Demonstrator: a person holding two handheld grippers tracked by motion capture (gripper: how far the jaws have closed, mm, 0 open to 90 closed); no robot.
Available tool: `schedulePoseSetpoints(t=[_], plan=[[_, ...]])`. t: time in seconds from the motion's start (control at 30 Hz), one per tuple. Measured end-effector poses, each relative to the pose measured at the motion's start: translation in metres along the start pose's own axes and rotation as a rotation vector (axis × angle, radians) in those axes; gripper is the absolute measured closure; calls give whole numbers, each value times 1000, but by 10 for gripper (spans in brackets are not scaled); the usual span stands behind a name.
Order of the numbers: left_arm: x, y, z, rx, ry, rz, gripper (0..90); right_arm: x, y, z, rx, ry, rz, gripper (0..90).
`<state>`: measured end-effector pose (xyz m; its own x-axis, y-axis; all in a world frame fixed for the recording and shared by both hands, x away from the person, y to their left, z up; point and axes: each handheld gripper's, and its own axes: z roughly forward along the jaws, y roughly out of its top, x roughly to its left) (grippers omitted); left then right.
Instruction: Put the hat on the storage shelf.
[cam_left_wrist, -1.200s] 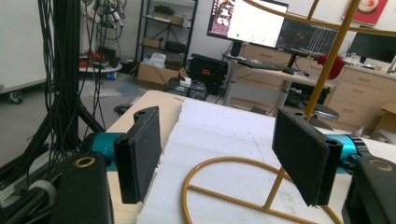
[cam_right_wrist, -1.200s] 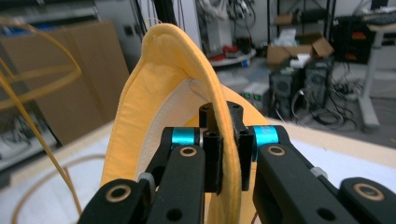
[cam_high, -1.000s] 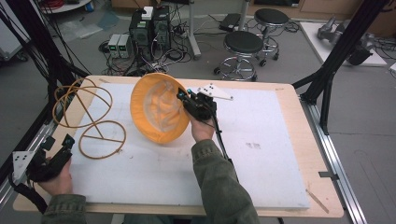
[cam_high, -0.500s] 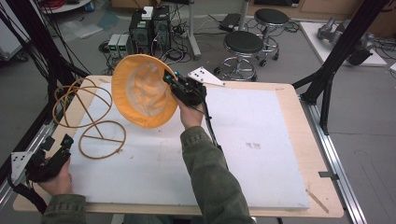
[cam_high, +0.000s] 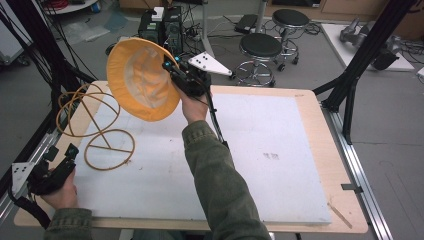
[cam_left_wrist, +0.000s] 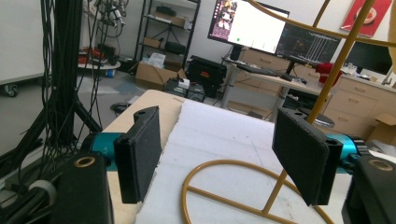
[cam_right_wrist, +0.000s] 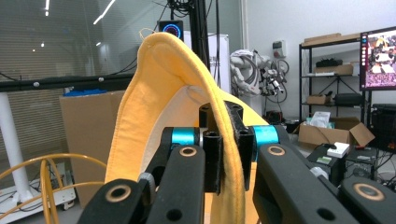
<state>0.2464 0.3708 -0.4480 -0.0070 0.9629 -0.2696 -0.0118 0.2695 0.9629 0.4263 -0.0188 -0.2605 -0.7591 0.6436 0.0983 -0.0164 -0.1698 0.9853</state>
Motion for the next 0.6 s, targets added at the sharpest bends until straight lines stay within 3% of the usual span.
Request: schedulePoseSetpoints(t=[0.43, 0.6], plan=[[0, -1, 1, 0, 0, -11, 329, 23, 13, 33, 7, -64, -91, 863], [0, 0, 0, -2, -3, -11, 329, 37, 15, 47, 4, -62, -118, 863]])
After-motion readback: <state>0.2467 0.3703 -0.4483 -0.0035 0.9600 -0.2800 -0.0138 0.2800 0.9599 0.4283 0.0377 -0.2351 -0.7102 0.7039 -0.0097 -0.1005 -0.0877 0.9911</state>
